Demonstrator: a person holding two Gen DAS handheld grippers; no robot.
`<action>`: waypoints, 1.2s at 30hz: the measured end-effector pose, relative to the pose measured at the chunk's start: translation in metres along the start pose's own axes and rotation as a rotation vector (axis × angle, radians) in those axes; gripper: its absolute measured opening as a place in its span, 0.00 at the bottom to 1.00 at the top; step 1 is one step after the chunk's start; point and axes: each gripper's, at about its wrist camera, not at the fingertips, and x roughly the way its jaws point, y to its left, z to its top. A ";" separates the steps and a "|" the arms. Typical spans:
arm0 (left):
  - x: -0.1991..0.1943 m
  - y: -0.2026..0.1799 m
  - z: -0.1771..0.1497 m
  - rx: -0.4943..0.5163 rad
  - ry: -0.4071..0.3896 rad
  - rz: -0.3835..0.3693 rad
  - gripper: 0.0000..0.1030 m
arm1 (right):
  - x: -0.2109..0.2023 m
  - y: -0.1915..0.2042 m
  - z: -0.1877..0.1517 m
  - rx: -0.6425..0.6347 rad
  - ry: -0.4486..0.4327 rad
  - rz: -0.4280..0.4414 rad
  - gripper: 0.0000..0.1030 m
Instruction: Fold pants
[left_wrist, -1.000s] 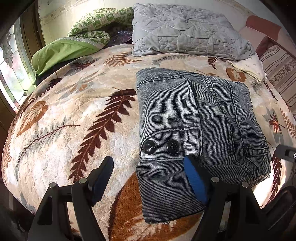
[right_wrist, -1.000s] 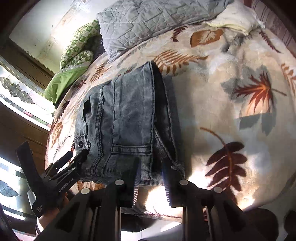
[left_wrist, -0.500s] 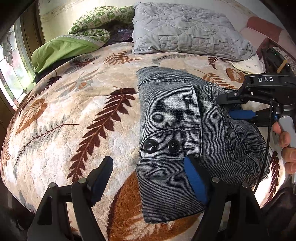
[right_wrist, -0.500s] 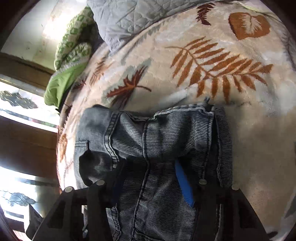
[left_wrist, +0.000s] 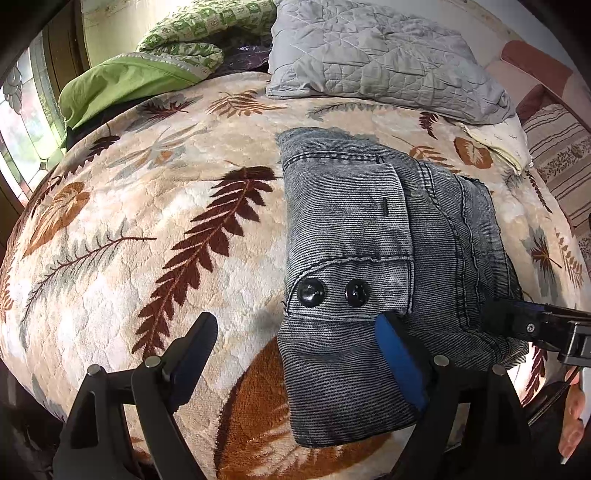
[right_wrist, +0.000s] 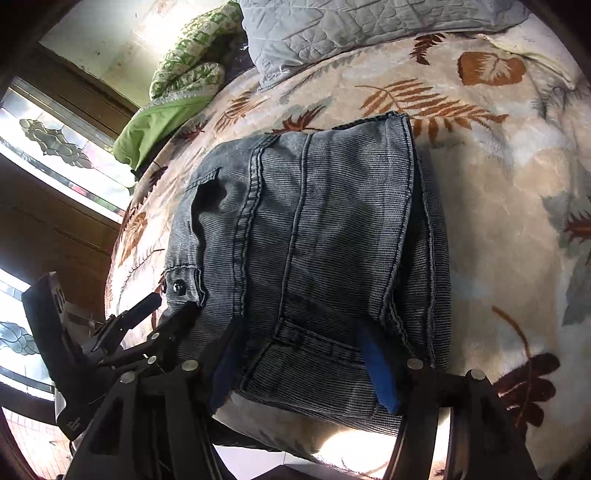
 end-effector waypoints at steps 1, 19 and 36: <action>-0.007 0.004 0.002 -0.025 -0.011 -0.020 0.85 | 0.001 0.000 -0.001 -0.007 -0.003 -0.004 0.64; 0.004 -0.001 -0.010 0.032 -0.007 0.007 0.85 | -0.015 0.018 0.096 -0.016 -0.047 0.099 0.71; 0.071 0.076 0.053 -0.449 0.205 -0.719 0.85 | 0.009 0.015 0.004 -0.123 0.045 -0.055 0.75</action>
